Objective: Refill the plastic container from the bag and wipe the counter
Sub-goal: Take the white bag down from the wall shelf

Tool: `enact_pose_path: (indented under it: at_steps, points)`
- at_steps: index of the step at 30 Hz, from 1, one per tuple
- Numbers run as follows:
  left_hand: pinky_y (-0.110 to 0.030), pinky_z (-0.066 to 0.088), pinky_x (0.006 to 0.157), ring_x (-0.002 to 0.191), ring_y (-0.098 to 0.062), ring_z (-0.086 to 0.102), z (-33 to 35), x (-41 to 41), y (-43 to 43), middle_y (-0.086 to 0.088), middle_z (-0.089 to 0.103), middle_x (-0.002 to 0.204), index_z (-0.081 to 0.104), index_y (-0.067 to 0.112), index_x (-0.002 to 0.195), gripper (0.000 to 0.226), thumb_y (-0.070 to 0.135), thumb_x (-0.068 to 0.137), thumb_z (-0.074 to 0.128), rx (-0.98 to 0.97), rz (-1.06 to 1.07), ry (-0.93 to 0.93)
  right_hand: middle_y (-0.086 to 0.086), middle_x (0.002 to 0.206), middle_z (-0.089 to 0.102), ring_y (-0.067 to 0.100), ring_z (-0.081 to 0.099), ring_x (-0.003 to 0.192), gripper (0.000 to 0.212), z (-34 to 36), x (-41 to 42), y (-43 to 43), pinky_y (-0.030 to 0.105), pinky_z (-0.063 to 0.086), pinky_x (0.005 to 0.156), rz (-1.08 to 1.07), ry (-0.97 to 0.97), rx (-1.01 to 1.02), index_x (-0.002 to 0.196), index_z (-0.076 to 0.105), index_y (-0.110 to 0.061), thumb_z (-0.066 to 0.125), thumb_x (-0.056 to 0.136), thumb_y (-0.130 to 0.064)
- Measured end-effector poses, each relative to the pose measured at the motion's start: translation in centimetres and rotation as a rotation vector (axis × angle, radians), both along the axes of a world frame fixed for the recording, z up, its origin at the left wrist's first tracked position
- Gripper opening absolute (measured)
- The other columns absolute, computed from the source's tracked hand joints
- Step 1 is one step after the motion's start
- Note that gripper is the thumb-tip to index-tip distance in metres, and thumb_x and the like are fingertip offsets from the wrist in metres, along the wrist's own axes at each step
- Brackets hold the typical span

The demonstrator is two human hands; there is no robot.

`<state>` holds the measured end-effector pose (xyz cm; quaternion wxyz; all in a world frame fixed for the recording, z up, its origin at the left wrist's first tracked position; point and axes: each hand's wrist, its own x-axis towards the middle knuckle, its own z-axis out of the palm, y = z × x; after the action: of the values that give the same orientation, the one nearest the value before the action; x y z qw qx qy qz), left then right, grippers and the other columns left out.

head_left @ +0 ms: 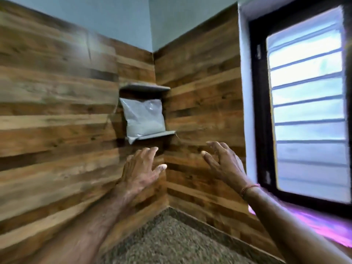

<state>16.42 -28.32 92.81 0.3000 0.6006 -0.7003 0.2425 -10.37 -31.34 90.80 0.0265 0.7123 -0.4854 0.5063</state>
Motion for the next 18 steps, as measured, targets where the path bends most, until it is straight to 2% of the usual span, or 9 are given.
enact_pose_path:
  at_steps: [3, 8, 12, 15, 18]
  points:
    - [-0.042, 0.044, 0.106, 0.135, -0.022, 0.048, 2.5, 3.0, -3.4, 0.002, 0.052, 0.147, 0.043, 0.025, 0.150, 0.073, 0.065, 0.090, 0.054, -0.009, 0.049, 0.000, -0.011, 0.126, 0.058, 0.014, 0.065, 0.104, 0.044, 2.3, 2.7, -4.2, 0.040, 0.056, 0.086, 0.060, -0.005, -0.035, 0.133, 0.052, -0.039, 0.051, 0.095, -0.061]
    - [-0.040, 0.048, 0.095, 0.121, -0.023, 0.057, 6.2, 7.7, -9.7, 0.001, 0.060, 0.129, 0.049, 0.025, 0.143, 0.066, 0.063, 0.089, 0.057, -0.076, 0.096, -0.027, -0.009, 0.123, 0.060, 0.018, 0.065, 0.104, 0.043, 5.7, 8.1, -12.2, 0.042, 0.056, 0.086, 0.077, -0.017, -0.045, 0.132, 0.054, -0.037, 0.053, 0.095, -0.059]
    - [-0.038, 0.049, 0.094, 0.123, -0.022, 0.055, 9.3, 11.6, -14.1, 0.002, 0.058, 0.134, 0.047, 0.026, 0.144, 0.069, 0.064, 0.088, 0.058, -0.102, 0.106, -0.027, -0.007, 0.127, 0.061, 0.015, 0.067, 0.102, 0.047, 8.7, 12.2, -17.7, 0.042, 0.057, 0.087, 0.087, -0.001, -0.030, 0.133, 0.054, -0.035, 0.055, 0.093, -0.060]
    - [-0.038, 0.051, 0.089, 0.120, -0.023, 0.058, 12.1, 14.5, -16.9, 0.003, 0.061, 0.131, 0.050, 0.030, 0.137, 0.066, 0.069, 0.084, 0.056, -0.137, 0.116, -0.031, -0.005, 0.125, 0.063, 0.016, 0.066, 0.102, 0.048, 11.4, 15.1, -21.1, 0.042, 0.058, 0.086, 0.065, 0.021, -0.009, 0.131, 0.055, -0.035, 0.057, 0.091, -0.061]
    - [-0.041, 0.055, 0.087, 0.114, -0.022, 0.062, 14.4, 17.7, -19.7, 0.005, 0.064, 0.129, 0.050, 0.034, 0.134, 0.066, 0.072, 0.080, 0.054, -0.155, 0.064, 0.003, 0.000, 0.123, 0.066, 0.019, 0.064, 0.107, 0.045, 14.2, 18.1, -23.7, 0.040, 0.057, 0.088, 0.049, 0.011, -0.028, 0.128, 0.059, -0.028, 0.064, 0.091, -0.053]
